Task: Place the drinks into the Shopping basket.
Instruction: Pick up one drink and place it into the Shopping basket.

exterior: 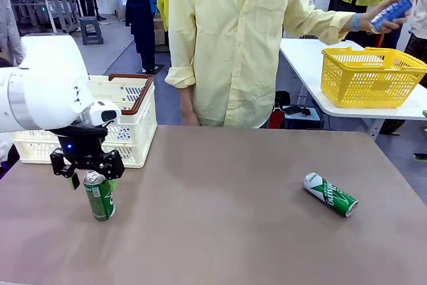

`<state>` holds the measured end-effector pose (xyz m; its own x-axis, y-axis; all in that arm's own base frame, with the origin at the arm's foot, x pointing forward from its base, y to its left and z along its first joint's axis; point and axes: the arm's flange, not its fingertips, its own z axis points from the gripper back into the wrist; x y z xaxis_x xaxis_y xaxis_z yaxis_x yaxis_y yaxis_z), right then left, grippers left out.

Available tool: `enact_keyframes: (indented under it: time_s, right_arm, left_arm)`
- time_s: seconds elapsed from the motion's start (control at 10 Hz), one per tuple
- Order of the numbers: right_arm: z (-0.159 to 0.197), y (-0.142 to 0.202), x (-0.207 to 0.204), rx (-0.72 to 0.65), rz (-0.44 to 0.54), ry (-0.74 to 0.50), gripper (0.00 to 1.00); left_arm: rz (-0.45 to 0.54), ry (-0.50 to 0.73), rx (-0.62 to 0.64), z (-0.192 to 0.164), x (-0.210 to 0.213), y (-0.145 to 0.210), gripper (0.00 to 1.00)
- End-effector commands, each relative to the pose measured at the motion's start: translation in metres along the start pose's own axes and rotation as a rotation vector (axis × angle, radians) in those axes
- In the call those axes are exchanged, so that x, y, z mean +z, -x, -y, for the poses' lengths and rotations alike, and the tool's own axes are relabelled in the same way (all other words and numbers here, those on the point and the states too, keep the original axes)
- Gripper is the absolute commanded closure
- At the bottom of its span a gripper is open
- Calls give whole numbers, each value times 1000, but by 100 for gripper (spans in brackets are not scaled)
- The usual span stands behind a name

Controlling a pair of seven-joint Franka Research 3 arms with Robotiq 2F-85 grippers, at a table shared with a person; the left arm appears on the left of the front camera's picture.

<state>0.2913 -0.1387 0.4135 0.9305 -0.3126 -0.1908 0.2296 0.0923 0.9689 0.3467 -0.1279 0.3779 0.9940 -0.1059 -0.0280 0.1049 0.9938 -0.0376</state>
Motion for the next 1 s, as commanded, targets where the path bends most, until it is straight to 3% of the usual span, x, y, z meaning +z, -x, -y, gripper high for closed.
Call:
enact_keyframes:
  time_s: [0.0, 0.3, 0.4, 0.5, 0.9]
  right_arm:
    - [0, 1, 1, 27, -8, -3, 0]
    - [0, 1, 1, 27, -8, -3, 0]
    - [0, 1, 1, 27, -8, -3, 0]
    - [0, 1, 1, 27, -8, -3, 0]
    - [0, 1, 1, 27, -8, -3, 0]
  left_arm:
    - [22, -6, 1, -5, -19, 11, 0]
    - [29, -1, -12, -4, -20, 11, 0]
    - [27, -1, -10, -3, -21, 9, 58]
    - [27, -14, -16, -2, -23, 9, 100]
    - [45, -26, -4, -3, -21, 9, 100]
